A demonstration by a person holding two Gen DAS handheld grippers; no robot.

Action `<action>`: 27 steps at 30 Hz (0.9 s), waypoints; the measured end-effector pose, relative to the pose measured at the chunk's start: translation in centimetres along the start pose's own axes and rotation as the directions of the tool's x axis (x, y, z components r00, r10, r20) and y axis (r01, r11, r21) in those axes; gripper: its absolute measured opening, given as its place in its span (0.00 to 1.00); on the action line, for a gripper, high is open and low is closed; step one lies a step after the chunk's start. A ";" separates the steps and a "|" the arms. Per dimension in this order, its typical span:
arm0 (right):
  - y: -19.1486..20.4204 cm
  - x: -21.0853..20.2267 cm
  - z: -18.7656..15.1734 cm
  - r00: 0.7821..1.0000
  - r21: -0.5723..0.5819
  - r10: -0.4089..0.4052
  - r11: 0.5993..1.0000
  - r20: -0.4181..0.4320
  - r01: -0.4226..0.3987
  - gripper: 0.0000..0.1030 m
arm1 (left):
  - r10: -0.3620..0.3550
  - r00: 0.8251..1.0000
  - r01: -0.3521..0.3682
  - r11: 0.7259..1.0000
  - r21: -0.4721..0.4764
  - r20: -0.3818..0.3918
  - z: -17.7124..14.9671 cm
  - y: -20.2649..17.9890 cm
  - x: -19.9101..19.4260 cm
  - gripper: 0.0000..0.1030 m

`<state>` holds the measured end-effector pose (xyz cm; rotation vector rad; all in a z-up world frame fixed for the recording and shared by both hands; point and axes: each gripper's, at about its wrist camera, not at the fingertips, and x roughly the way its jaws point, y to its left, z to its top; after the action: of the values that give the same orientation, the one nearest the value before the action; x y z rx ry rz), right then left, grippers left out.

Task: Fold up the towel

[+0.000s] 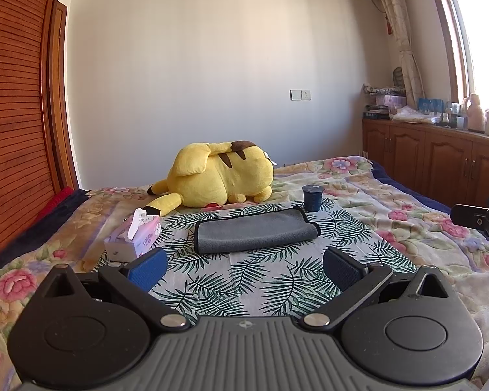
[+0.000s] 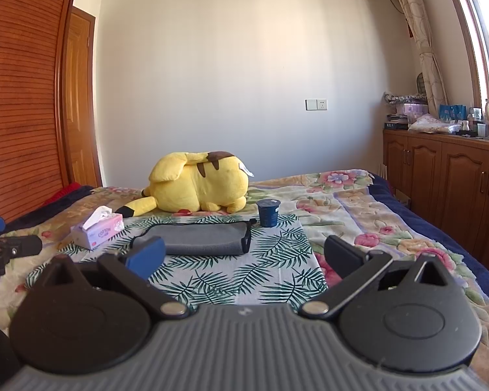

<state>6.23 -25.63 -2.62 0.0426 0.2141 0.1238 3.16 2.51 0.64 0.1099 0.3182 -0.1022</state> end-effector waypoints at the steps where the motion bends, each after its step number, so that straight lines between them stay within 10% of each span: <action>1: 0.0 0.0 0.0 1.000 0.000 0.000 1.000 0.000 0.000 1.00 | 0.000 1.000 0.000 1.000 0.001 0.000 0.0 0.0 0.0 0.84; 27: 0.0 0.0 -0.2 1.000 0.000 0.000 1.000 -0.004 0.000 1.00 | 0.001 1.000 -0.001 1.000 0.002 0.000 -0.2 -0.1 0.0 0.84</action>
<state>6.22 -25.58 -2.83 0.0420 0.2185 0.1240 3.11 2.48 0.49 0.1117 0.3185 -0.1015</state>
